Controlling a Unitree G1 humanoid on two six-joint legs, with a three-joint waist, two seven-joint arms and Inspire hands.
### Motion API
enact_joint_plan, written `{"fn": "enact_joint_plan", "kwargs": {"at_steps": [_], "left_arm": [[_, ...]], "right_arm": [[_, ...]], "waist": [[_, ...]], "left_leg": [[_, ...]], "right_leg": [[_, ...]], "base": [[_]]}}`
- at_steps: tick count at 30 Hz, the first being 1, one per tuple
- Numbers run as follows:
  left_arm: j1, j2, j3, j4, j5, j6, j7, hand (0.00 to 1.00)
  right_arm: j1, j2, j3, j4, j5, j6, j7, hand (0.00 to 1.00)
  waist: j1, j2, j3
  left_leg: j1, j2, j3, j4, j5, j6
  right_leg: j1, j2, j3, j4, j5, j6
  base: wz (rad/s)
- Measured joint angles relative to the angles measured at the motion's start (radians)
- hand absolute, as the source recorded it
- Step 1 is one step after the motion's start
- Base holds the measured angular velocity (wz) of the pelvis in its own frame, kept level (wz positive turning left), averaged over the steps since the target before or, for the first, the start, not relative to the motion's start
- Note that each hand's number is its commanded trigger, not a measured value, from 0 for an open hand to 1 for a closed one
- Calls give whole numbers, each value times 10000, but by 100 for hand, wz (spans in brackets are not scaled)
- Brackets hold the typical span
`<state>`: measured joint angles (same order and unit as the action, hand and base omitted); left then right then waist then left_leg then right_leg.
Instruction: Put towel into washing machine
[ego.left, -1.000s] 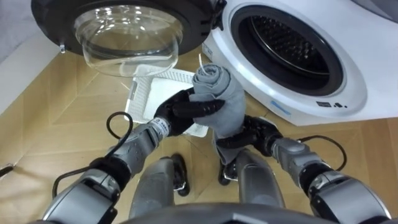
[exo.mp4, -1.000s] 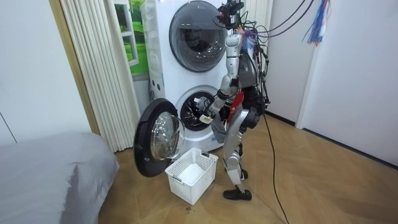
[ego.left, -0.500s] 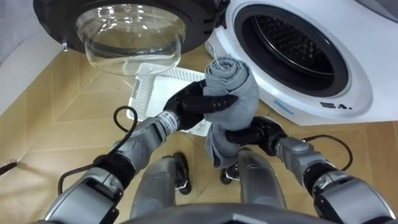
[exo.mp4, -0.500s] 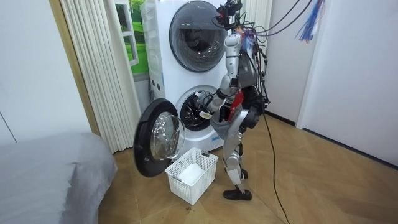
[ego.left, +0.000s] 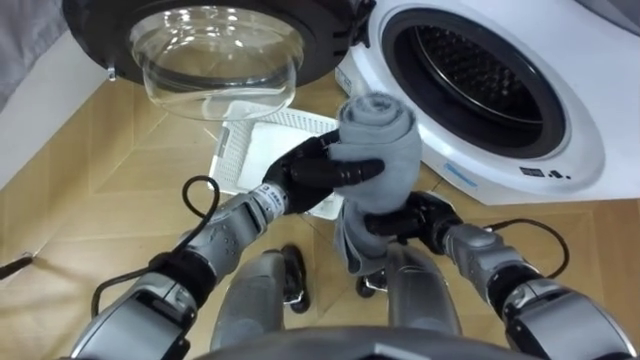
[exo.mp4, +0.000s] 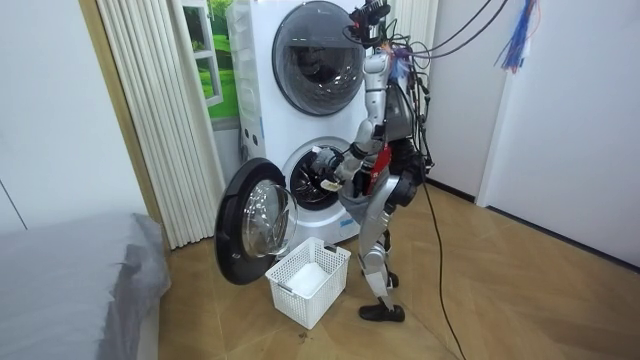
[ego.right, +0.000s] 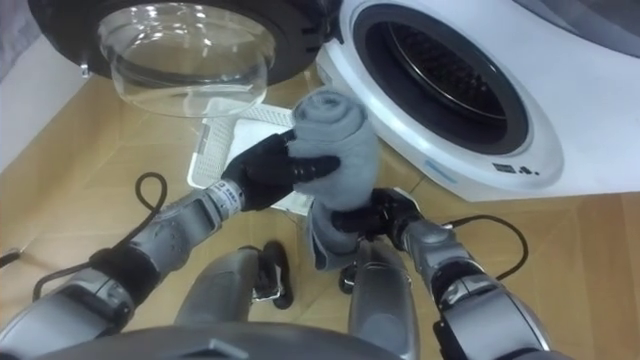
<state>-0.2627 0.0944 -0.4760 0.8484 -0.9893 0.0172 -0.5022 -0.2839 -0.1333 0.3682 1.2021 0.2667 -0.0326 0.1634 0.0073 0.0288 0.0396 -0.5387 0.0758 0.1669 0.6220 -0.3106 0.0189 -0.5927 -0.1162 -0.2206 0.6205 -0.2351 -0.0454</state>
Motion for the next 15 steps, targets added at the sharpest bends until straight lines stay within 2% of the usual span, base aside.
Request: {"fn": "enact_joint_plan", "kwargs": {"at_steps": [3, 6, 7, 10, 13, 15], "left_arm": [[235, 87, 223, 58, 229, -47, -31, 0], [360, 172, 444, 442, 1186, -132, 157, 0], [505, 171, 629, 448, 1844, -236, 427, 0], [601, 208, 729, 689, 3451, -257, 1400, 0], [677, 173, 865, 866, 4743, -260, 2154, 0], [703, 157, 975, 882, 5166, -260, 2396, 0]], "right_arm": [[69, 23, -177, 5, 3, 36, -34, 100], [102, -38, -235, 3, 49, 40, -171, 100], [145, -70, -331, 4, 59, 40, -200, 100], [200, -220, -275, 11, 481, 43, -199, 100], [222, -247, -374, 101, 904, 42, -186, 100], [214, -262, -402, 214, 1306, 42, -136, 100]], "waist": [[136, 20, -5], [335, 60, -10], [472, 97, -13], [642, 175, -13], [740, 181, -13], [742, 183, -11]], "left_leg": [[16, 0, 13, -40, 3, -7], [17, 5, 51, -88, 18, -14], [16, 9, 118, -108, 19, -12], [-24, -9, 114, -156, 30, -13], [-59, -12, 95, -158, 42, -18], [-93, -24, 49, -152, 50, -18]], "right_leg": [[7, 0, -14, -10, -1, -1], [-44, -18, -22, 16, -2, -4], [-66, -12, -14, 7, 0, -8], [-93, -24, -27, -15, -2, -10], [-90, -25, -46, -21, -13, -22], [-88, -31, -83, -2, -13, -22]], "base": [[0], [-2], [-6], [2], [3], [7]]}}
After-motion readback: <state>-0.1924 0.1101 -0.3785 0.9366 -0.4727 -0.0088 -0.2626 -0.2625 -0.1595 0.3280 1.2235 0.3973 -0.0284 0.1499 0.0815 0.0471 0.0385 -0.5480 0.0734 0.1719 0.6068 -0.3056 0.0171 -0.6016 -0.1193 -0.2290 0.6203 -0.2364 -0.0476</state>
